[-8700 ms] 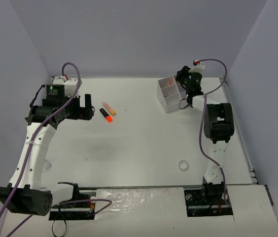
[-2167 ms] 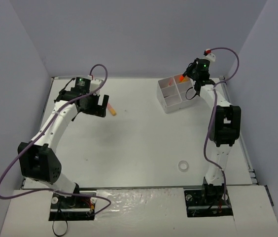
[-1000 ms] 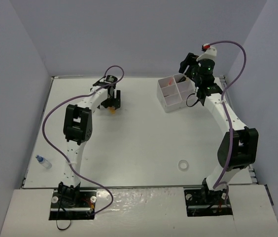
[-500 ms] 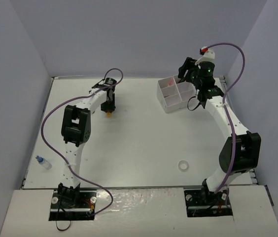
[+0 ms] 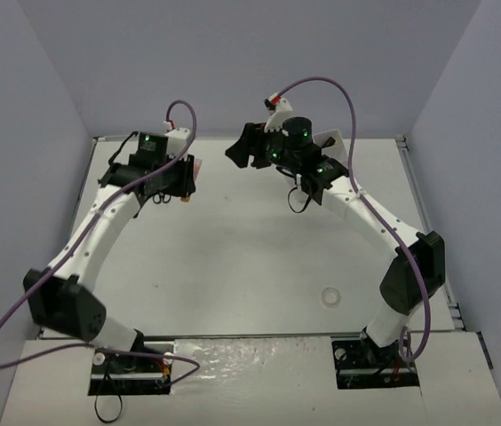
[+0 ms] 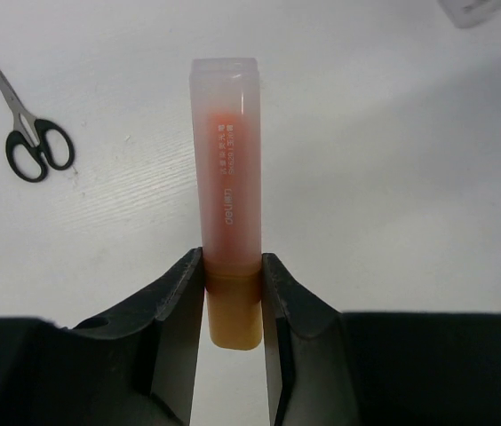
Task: Sort the stationery into containers
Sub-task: Pick up the pen from the center of the board, then place the pen in the storage box.
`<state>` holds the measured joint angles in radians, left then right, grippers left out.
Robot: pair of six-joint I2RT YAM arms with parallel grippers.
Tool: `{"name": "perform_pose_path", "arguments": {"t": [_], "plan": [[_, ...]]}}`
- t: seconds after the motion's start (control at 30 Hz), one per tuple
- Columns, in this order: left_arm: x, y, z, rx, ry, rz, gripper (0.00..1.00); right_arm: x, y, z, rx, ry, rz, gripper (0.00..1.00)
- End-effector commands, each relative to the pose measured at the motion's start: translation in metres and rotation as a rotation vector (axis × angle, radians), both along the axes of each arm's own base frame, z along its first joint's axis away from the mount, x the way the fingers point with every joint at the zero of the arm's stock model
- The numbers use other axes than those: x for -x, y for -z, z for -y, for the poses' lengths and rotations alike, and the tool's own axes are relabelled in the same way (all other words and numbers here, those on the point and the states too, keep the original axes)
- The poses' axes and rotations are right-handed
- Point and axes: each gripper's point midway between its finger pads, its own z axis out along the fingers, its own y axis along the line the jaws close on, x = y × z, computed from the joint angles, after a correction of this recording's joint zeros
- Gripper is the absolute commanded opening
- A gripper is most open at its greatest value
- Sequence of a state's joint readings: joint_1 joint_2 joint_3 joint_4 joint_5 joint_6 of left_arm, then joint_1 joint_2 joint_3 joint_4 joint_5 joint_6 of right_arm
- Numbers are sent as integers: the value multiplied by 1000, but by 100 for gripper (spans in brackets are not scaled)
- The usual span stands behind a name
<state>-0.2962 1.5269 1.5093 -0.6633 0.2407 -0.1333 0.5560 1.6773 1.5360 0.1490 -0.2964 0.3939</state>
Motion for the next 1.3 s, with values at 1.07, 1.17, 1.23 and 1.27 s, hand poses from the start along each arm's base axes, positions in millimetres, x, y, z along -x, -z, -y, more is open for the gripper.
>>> {"name": "perform_pose_path", "arguments": {"t": [1.07,1.17,1.23,1.27], "plan": [[55,-64,13,39,170,314,0,45,-13,-71,-159,-88,-70,61],[53,-59,13,33,172,311,0,42,-19,-64,-166,-70,-66,62],[50,-60,13,29,168,324,0,41,-15,-62,-177,-59,-91,62],[50,-62,13,28,174,332,0,42,-10,-65,-179,-75,-110,62]]}}
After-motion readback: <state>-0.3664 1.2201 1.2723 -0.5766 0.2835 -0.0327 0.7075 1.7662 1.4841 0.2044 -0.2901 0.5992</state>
